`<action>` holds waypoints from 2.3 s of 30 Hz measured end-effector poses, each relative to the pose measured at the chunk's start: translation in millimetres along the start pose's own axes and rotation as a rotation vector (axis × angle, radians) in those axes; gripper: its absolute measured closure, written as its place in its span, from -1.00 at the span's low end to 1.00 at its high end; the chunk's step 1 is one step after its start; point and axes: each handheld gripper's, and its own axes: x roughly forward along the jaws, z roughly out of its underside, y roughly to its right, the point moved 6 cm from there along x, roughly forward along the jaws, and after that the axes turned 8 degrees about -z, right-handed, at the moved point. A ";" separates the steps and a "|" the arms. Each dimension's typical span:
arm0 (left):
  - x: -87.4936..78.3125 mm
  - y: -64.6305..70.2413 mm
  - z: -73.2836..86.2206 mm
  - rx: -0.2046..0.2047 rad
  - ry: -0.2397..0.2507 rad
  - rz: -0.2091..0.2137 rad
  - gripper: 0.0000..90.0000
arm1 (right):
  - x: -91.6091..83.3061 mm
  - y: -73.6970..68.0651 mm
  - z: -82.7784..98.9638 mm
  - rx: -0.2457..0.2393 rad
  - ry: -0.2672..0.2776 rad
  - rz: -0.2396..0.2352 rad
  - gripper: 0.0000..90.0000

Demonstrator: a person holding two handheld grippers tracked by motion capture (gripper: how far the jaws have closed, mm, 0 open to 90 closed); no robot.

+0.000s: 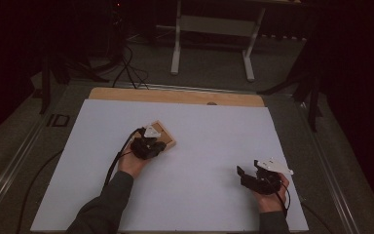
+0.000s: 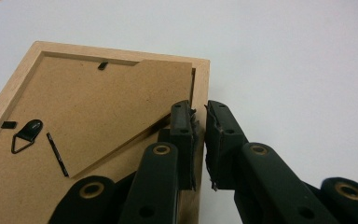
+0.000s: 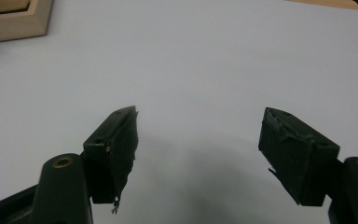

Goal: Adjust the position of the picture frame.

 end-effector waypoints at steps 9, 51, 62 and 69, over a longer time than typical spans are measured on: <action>-9.1 16.0 7.0 0.029 0.006 0.032 0.82 | 0.3 -0.4 0.1 0.000 -0.001 -0.001 -0.39; -53.1 51.9 38.4 0.090 0.023 0.145 0.96 | -0.6 -0.5 -0.6 -0.004 0.004 -0.003 -0.39; -55.1 49.0 55.1 0.085 -0.014 0.093 0.99 | 0.7 -1.7 -0.9 -0.007 0.002 -0.006 -0.39; -54.3 39.8 65.0 0.068 -0.055 0.046 1.00 | 1.1 -1.8 -1.4 -0.007 0.002 -0.006 -0.39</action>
